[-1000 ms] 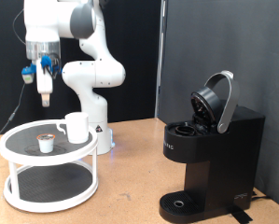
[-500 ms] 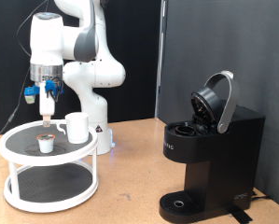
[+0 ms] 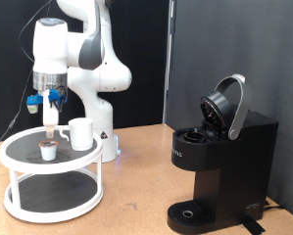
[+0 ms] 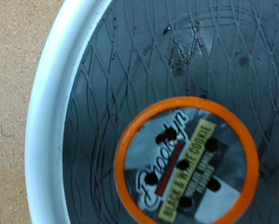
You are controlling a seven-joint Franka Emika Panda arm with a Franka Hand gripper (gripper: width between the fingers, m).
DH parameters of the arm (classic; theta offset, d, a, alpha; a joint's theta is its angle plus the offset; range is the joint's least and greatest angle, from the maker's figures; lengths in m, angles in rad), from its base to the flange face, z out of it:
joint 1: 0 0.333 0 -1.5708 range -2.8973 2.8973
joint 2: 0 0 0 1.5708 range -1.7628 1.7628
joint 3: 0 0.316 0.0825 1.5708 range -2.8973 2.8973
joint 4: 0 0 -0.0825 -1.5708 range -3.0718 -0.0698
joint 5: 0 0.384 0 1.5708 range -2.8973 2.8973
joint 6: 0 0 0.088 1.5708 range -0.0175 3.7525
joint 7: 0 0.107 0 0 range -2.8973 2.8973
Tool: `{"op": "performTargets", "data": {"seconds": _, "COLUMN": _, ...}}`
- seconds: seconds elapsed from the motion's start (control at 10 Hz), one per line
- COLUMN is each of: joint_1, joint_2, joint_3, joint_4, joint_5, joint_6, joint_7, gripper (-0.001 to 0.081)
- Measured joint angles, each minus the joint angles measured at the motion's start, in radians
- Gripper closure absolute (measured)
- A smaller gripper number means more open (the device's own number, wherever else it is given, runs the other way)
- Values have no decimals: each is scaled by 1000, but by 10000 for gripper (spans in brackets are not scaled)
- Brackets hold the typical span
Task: Make a cup of coffee with the keurig machine
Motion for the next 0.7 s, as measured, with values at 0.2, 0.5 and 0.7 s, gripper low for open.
{"op": "performTargets", "data": {"seconds": 0.2, "joint_1": -6, "joint_2": 26, "joint_3": -2, "joint_4": -17, "joint_5": -21, "joint_6": 49, "joint_7": 8, "gripper": 72}}
{"op": "performTargets", "data": {"seconds": 0.5, "joint_1": -19, "joint_2": 57, "joint_3": -6, "joint_4": -44, "joint_5": -45, "joint_6": 108, "joint_7": 7, "gripper": 72}}
{"op": "performTargets", "data": {"seconds": 0.7, "joint_1": -26, "joint_2": 68, "joint_3": -9, "joint_4": -65, "joint_5": -51, "joint_6": 149, "joint_7": 6, "gripper": 72}}
